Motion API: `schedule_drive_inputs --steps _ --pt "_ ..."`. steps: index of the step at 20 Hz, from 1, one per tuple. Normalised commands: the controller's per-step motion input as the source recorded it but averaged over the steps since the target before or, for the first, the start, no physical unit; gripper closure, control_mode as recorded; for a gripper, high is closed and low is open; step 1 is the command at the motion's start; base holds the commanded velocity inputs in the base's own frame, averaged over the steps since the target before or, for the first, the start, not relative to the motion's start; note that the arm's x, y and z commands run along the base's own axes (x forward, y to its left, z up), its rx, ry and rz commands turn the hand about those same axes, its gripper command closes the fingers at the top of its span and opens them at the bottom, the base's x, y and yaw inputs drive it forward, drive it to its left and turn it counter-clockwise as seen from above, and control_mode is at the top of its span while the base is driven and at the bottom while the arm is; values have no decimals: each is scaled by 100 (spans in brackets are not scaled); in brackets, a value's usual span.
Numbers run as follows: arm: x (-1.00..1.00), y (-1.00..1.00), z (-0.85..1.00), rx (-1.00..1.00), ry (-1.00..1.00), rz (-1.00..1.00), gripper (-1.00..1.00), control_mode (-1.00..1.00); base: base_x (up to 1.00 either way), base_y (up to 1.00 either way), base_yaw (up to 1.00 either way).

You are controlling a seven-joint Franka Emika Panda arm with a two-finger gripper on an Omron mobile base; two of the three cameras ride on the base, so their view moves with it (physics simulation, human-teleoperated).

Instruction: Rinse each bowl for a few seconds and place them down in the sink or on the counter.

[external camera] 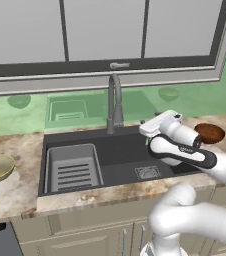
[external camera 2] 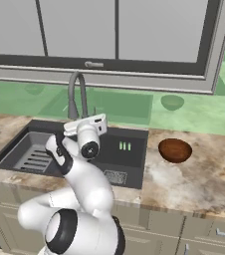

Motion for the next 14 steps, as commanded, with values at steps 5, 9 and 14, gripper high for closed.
schedule_drive_inputs --steps 5,9,14 --pt "25 -1 -6 0 0 1 -100 -100 0 0 0" --pt "21 -1 -9 0 -1 4 -100 -100 0 0 0" --pt "22 0 -9 1 0 5 -100 -100 0 0 0"
